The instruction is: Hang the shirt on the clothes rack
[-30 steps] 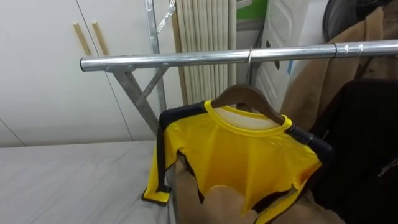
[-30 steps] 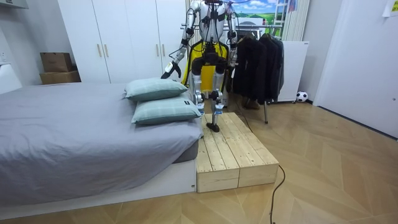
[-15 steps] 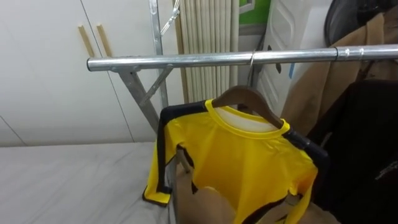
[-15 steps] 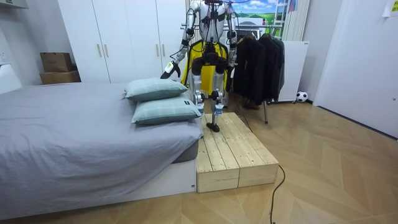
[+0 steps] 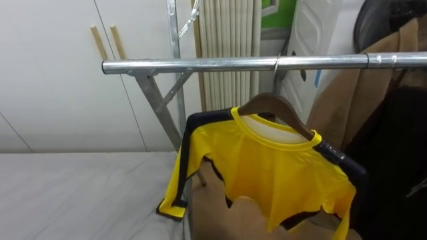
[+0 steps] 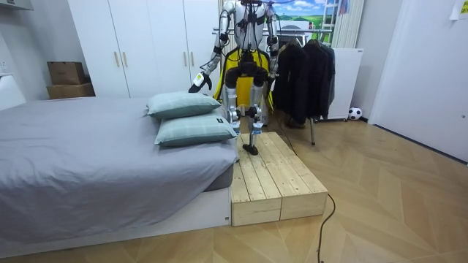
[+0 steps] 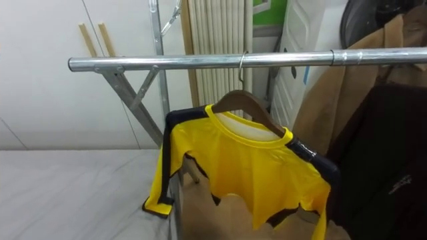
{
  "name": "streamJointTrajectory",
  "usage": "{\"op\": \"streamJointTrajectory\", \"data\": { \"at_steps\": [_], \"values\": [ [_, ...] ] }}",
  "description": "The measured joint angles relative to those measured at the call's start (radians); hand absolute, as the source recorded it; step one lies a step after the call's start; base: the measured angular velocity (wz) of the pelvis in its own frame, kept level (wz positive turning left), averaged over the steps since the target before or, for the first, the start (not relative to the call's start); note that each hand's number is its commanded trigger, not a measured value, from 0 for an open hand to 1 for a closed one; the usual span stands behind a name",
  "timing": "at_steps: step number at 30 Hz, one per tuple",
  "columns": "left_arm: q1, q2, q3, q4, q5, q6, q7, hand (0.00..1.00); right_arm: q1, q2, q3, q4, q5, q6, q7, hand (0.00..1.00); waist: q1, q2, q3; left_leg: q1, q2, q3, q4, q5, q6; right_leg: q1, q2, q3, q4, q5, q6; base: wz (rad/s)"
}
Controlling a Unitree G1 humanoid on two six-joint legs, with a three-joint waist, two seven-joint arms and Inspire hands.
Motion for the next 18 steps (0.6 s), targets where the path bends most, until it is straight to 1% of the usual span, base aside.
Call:
{"op": "streamJointTrajectory", "data": {
  "at_steps": [4,8,12,14,15,16,17,18],
  "values": [
    [-0.002,0.001,-0.002,-0.005,-0.001,-0.001,-0.005,0.00,-0.003,0.000,0.005,-0.003,0.000,0.000,-0.001,0.00,0.004,0.001,-0.0007,0.001,0.001,0.004,0.000,0.000,0.000,0.003,-0.002,-0.009,-0.001,0.000,0.000,0.07],
    [-0.002,0.005,-0.012,-0.005,-0.002,0.000,-0.005,0.00,-0.007,-0.002,0.037,-0.004,0.002,0.001,-0.006,0.00,0.004,0.001,-0.0006,0.004,0.001,0.003,0.001,0.000,0.000,0.005,-0.002,-0.015,0.004,-0.003,-0.003,0.03],
    [0.000,0.006,-0.029,-0.013,-0.024,-0.001,-0.004,0.00,-0.007,-0.002,0.045,-0.004,0.002,0.004,-0.009,0.00,0.005,0.002,-0.0011,0.002,0.001,0.001,0.002,0.000,0.000,0.005,-0.006,-0.034,0.009,-0.010,-0.004,0.12],
    [0.000,0.006,-0.031,-0.025,-0.024,-0.003,-0.004,0.00,-0.007,-0.005,0.062,-0.004,0.005,0.005,-0.009,0.00,0.015,0.002,-0.0024,-0.009,0.001,0.001,0.015,0.000,0.000,0.002,-0.010,-0.043,0.009,-0.011,-0.005,0.13],
    [0.001,0.005,-0.043,-0.033,-0.025,-0.008,-0.003,0.00,-0.008,-0.009,0.073,-0.005,0.005,0.005,-0.008,0.00,0.027,0.004,-0.0031,-0.016,0.001,0.001,0.027,0.000,0.000,0.001,-0.014,-0.051,0.008,-0.011,-0.005,0.19],
    [0.004,0.005,-0.059,-0.046,-0.033,-0.011,-0.001,0.00,-0.008,-0.012,0.077,-0.005,0.005,0.005,-0.008,0.00,0.027,0.005,-0.0041,-0.027,-0.001,0.000,0.040,0.000,0.000,0.001,-0.020,-0.066,0.008,-0.014,-0.007,0.25],
    [0.003,0.004,-0.066,-0.048,-0.039,-0.016,0.000,0.00,-0.008,-0.012,0.077,-0.005,0.005,0.005,-0.008,0.00,0.028,0.006,-0.0046,-0.032,-0.002,0.000,0.047,0.000,0.000,0.001,-0.023,-0.070,0.009,-0.016,-0.007,0.37],
    [0.003,0.003,-0.079,-0.047,-0.041,-0.024,0.001,0.00,-0.012,-0.013,0.080,-0.005,0.000,0.005,-0.008,0.00,0.032,0.013,-0.0079,-0.043,-0.002,0.000,0.055,0.000,-0.001,-0.001,-0.027,-0.083,0.007,-0.018,-0.009,0.37]
  ]
}}
